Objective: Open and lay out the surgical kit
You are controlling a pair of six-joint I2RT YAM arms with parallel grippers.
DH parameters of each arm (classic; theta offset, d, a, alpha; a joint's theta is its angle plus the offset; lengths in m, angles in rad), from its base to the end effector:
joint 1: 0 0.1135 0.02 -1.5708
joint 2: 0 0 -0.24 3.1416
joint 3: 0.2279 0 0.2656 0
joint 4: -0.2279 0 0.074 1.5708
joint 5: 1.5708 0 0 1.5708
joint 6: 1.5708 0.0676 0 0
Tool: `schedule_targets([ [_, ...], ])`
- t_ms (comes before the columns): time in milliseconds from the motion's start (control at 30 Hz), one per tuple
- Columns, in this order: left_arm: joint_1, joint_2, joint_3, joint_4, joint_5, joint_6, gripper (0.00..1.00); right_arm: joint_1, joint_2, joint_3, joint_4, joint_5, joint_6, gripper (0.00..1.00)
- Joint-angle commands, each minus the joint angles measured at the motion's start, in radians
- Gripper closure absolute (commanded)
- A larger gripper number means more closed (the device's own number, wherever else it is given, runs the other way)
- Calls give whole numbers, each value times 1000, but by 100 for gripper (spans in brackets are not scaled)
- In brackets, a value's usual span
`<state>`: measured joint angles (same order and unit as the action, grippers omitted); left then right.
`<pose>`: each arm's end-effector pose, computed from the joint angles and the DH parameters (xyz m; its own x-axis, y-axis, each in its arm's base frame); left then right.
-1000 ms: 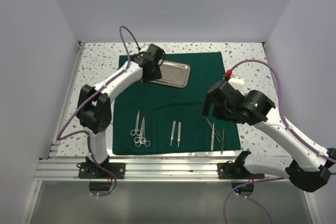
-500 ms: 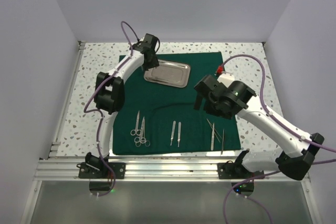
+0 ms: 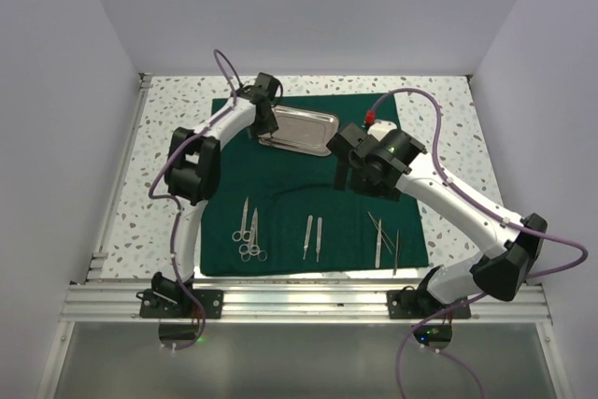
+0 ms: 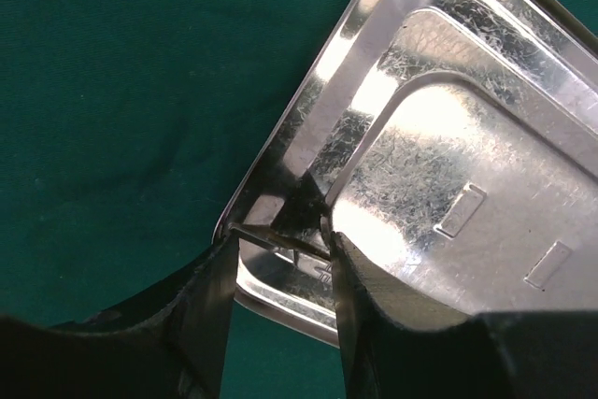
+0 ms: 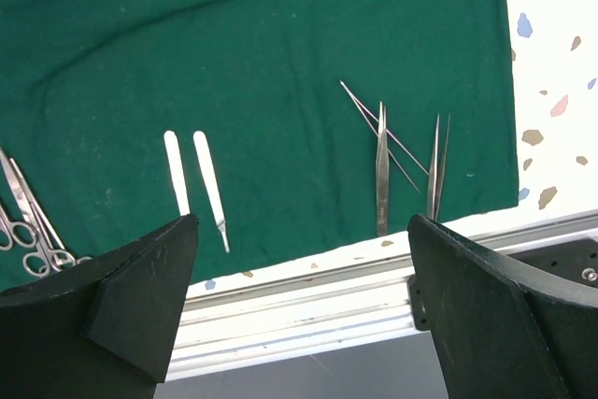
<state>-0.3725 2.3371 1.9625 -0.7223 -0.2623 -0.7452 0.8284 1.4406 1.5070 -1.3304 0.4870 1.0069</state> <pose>0.4840 -0.1703 0.1237 -0.7727 -0.4012 -0.4919 -0.3847 0.9124 -0.1399 0.2149 0.1874 0.3010 -0.8141 0.2175 -0.5385 0.2477 0.9687 0.0168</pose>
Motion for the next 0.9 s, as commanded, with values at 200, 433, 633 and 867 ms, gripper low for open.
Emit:
schedule_targets([
  [200,7,-65,-33,37,-34,-43,53,-34,-48,-34,19,5,-27,2],
  [433,7,-39,-30,35,-12,-62,54,-49,-59,-62,30,-4,-39,1],
  [633,3,13,19,35,3,-72,56,-72,-52,-59,46,-16,-74,2],
  [867,-8,54,55,15,1,-83,57,-104,-16,-33,60,-24,-131,2],
])
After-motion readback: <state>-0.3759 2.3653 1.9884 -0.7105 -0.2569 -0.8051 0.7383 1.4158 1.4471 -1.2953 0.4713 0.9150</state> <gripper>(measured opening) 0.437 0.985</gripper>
